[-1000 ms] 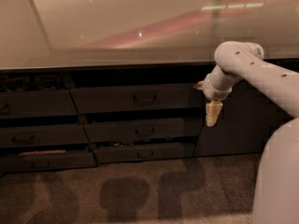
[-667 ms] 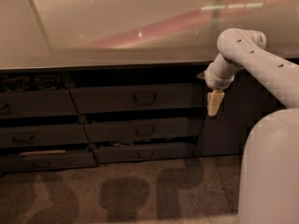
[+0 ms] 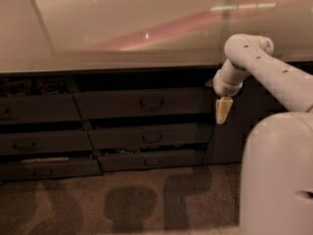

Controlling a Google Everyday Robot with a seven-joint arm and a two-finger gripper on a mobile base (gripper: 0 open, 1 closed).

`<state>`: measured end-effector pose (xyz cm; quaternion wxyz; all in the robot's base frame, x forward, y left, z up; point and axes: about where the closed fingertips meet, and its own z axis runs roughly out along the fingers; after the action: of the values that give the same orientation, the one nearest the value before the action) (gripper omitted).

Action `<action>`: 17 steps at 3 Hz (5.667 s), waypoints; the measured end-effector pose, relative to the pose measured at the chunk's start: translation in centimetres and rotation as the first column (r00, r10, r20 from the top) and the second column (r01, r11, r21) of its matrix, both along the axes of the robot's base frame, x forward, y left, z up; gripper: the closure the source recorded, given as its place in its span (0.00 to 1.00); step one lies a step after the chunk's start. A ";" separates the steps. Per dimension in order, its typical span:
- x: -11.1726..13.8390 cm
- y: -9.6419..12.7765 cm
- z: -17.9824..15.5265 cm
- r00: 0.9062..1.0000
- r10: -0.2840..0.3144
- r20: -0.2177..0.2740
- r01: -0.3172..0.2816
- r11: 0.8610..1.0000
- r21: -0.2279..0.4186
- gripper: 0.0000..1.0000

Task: Open top drawer

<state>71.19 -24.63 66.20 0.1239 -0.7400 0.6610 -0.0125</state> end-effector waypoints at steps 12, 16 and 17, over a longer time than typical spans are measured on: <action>-0.1 -0.6 -2.7 0.999 -0.004 -0.041 0.005 1.000 0.007 1.00; -0.2 -1.7 0.5 1.000 0.019 0.002 -0.019 1.000 -0.008 1.00; -0.2 -1.7 0.6 1.000 0.019 0.002 -0.019 1.000 -0.008 1.00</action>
Offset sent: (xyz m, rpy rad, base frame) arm 0.0063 -0.0060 -0.0208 0.0003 0.0352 -0.0213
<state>70.98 -26.33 66.77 0.1218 -0.7467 0.6538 -0.0146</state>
